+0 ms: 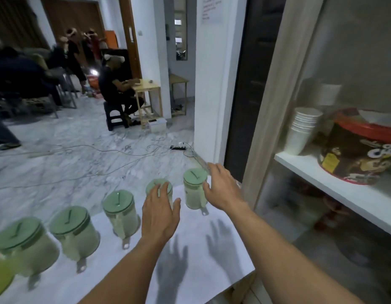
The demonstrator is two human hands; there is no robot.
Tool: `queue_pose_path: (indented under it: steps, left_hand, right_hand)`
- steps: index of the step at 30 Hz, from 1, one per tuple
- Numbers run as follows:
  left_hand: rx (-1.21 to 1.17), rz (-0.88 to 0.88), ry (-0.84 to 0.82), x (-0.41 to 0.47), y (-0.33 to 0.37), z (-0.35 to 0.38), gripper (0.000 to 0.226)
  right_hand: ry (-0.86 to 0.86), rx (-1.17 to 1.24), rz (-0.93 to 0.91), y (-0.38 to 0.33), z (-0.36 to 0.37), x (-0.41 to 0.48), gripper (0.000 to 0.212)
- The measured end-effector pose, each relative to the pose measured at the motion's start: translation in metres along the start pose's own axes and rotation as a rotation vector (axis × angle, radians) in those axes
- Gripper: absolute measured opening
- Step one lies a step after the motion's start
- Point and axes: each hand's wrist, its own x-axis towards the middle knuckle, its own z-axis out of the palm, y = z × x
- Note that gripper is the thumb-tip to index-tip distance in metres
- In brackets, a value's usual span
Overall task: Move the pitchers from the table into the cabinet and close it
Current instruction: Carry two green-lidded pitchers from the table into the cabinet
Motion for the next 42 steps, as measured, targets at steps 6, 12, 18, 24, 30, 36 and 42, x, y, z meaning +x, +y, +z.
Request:
queue_pose_path:
  steps: [6, 12, 18, 24, 30, 36, 42]
  left_hand:
    - [-0.121, -0.295, 0.026, 0.014, -0.023, 0.073, 0.069]
    - [-0.337, -0.628, 0.092, 0.034, -0.036, 0.125, 0.078]
    - [-0.49, -0.837, 0.094, 0.051, -0.044, 0.157, 0.049]
    - [-0.402, -0.717, 0.116, 0.058, -0.047, 0.165, 0.023]
    - [-0.381, -0.583, 0.157, 0.067, -0.042, 0.143, 0.019]
    - [-0.367, -0.519, 0.188, 0.077, -0.024, 0.098, 0.017]
    - [-0.455, -0.413, 0.235, 0.081, 0.005, 0.042, 0.017]
  right_hand:
    - [-0.061, 0.145, 0.109, 0.046, 0.087, 0.044, 0.062]
    - [-0.089, 0.42, 0.363, 0.077, 0.148, 0.069, 0.058]
    - [-0.134, 0.695, 0.571, 0.091, 0.185, 0.081, 0.033]
    - [-0.125, 0.731, 0.504, 0.092, 0.199, 0.084, 0.017]
    - [-0.105, 0.729, 0.442, 0.082, 0.192, 0.084, 0.009]
    - [-0.024, 0.758, 0.392, 0.061, 0.15, 0.085, 0.012]
    - [0.095, 0.822, 0.348, 0.033, 0.093, 0.079, 0.006]
